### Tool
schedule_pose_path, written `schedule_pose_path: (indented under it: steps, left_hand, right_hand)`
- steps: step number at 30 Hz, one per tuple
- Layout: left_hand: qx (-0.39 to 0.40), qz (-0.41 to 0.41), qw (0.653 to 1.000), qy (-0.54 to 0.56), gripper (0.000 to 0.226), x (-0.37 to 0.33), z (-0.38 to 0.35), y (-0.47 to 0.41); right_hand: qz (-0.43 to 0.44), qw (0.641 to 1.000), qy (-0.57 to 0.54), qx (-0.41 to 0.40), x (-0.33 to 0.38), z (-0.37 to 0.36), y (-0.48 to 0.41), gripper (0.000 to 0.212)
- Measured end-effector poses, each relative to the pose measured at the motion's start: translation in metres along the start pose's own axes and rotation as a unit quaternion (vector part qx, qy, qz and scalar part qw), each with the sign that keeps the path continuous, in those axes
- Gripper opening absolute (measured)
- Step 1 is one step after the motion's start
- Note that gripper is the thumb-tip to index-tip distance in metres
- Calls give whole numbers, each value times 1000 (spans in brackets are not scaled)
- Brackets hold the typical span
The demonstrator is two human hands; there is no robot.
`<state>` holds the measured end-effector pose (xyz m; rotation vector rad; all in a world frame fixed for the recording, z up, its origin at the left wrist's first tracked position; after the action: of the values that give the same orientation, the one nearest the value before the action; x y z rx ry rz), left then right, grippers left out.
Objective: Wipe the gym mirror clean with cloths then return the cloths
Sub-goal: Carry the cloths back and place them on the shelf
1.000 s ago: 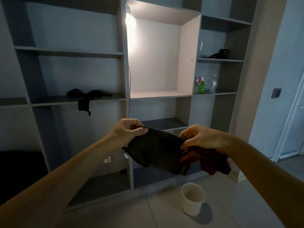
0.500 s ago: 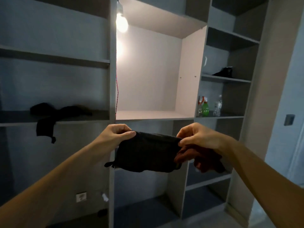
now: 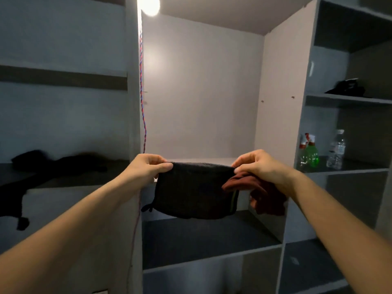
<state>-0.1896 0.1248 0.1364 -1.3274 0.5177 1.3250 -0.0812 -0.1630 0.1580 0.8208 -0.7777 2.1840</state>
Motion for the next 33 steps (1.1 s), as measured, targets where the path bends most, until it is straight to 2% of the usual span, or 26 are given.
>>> schedule_pose_path:
  steps: [6,10,13,16,18,19,20,21,22,23,24,25,26,27,28,30,31,33]
  left_hand:
    - [-86,19,996,-4,13,28,-2,-97]
    - [-153,47,987,-6,14,67,-10,-166]
    - [-202,101,965,-134,12,112,-4,-203]
    - [-194,146,930,-275,27,146,-1,-216]
    - [-150,112,938,-292,20,153,-13,-220]
    - [-101,92,945,-296,20,156,-25,-224]
    - [-26,87,948,-306,25,161,-43,-227]
    - [63,95,936,-334,39,167,-62,-229]
    - [144,113,906,-382,54,175,-77,-229]
    - [193,129,866,-442,63,179,-83,-230]
    - [208,134,833,-495,68,178,-81,-234]
    - [202,127,814,-530,68,171,-78,-240]
    - [186,109,815,-538,67,158,-77,-247]
    - [171,84,836,-514,65,142,-81,-253]
    - [158,59,874,-456,63,124,-88,-259]
    - [142,35,951,-271,60,92,-110,-269]
    - [145,37,971,-189,61,80,-125,-272]
    - [155,48,982,-94,64,61,-152,-277]
  right_hand:
    - [16,996,-3,84,-43,11,-134,16]
    - [-11,995,35,95,-71,2,-231,23]
    - [-15,990,117,75,-93,-15,-287,10]
    - [-29,995,100,11,-115,-6,-319,16]
    - [-38,998,54,-12,-126,2,-322,26]
    - [-43,998,31,-20,-132,7,-321,31]
    - [-48,998,15,-25,-136,11,-319,36]
    - [-53,998,5,-25,-139,13,-317,38]
    - [-59,998,-1,-23,-140,16,-315,40]
    - [-66,998,-3,-19,-141,18,-313,41]
    - [-76,997,-7,-16,-142,20,-312,43]
    - [-90,996,-18,-13,-142,21,-310,43]
    - [-104,994,-39,-10,-142,21,-308,40]
    - [-116,991,-67,-7,-142,20,-305,33]
    - [-123,988,-93,-2,-141,19,-302,26]
    - [-119,984,-134,8,-137,21,-295,17]
    - [-107,984,-145,9,-134,24,-292,16]
    - [-72,985,-155,-6,-125,35,-286,21]
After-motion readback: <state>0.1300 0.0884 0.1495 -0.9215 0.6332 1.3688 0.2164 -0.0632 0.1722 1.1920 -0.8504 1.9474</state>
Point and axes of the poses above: each hand's wrist, its own y-axis away from the middle knuckle, its own z-axis out of the back of the hand, x = y × z, the point moved 9 cm from there along -y, towards the middle knuckle, and after that the axes turned 4 degrees about y, right-handed, at the moved point
